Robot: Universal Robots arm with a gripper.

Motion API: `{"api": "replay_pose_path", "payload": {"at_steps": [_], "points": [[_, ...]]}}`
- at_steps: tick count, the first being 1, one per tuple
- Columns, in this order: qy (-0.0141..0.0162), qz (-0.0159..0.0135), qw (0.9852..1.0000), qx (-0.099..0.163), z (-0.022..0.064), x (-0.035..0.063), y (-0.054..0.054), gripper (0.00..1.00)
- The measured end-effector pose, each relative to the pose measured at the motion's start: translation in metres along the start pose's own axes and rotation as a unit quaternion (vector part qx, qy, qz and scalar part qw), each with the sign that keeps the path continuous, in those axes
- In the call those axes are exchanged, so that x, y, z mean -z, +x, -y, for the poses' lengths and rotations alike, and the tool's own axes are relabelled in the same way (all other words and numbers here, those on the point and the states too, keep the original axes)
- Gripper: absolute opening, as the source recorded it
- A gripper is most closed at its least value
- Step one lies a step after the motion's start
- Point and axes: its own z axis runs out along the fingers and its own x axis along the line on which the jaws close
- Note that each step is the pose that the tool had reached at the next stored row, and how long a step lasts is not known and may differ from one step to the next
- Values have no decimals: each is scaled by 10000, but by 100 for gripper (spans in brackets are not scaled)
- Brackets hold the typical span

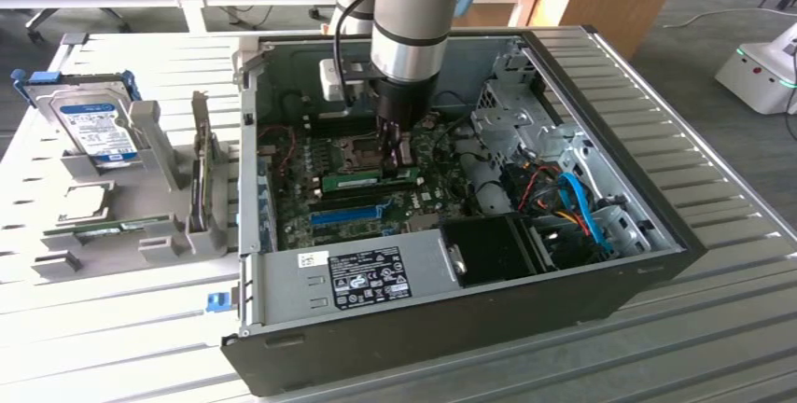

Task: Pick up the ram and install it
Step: 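Insert the ram into the slot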

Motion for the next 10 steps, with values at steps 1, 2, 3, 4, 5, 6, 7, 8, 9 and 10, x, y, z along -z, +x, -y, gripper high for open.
{"api": "replay_pose_path", "payload": {"at_steps": [1, 2, 3, 4, 5, 6, 7, 8, 9, 10], "points": [[0, 0, 10000, 0, 0, 0, 0, 12], [0, 0, 10000, -1, 0, 0, 0, 12], [0, 0, 10000, -2, -1, 0, -1, 12], [0, 0, 10000, -2, -1, 0, -1, 12], [0, 0, 10000, -2, -1, 0, -1, 12], [0, 0, 10000, -4, -1, 0, -1, 12], [0, 0, 10000, -6, -1, 0, -1, 12], [0, 0, 10000, -12, -1, 0, -1, 12], [0, 0, 10000, -22, -1, 0, -1, 12], [0, 1, 10000, -28, -1, 0, -1, 12]]}}
